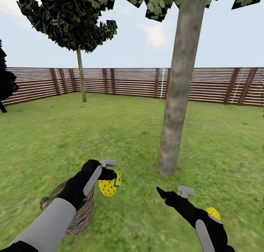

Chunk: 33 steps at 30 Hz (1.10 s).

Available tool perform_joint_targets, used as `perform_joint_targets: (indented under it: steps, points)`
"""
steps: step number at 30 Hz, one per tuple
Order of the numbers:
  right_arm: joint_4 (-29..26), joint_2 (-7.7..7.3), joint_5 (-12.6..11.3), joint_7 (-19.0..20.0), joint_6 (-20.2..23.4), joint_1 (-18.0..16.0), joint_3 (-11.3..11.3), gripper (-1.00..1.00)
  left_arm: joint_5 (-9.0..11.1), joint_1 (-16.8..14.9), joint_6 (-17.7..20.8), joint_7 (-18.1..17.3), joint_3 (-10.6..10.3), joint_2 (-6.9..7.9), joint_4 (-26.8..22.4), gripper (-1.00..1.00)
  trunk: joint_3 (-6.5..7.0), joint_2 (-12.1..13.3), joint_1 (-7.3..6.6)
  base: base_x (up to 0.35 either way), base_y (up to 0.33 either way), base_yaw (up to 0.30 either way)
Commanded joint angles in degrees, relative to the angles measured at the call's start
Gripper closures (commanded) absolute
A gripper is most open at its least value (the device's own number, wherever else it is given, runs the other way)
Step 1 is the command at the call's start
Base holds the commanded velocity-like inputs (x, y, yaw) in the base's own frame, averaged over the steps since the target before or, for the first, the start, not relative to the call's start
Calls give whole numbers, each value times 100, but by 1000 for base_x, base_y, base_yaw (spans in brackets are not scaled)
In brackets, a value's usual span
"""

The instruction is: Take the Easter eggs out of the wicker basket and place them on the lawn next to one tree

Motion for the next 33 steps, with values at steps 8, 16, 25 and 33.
perform_joint_targets:
  steps: [8, 16, 25, 33]
  points:
    - [-4, 7, -11, 26, 35, -5, -17, -100, 57, -4, -8, 54, -102, -12, 20, 100, 181, 319, -177, 0, 0, -122]
    - [-4, 7, 1, 19, 47, -5, -25, -100, 49, -6, -9, 54, -136, -12, 21, 100, 338, 640, -352, 0, 0, -45]
    - [-4, 7, 1, 17, 43, -5, -18, -100, 48, -4, -8, 56, -188, -11, 22, 100, 501, 1001, -550, 0, 0, -2]
    - [-4, 7, -11, 26, 40, -5, -17, -100, 48, -2, -9, 58, -213, -13, 23, 100, 644, 1322, -726, 0, 0, 0]
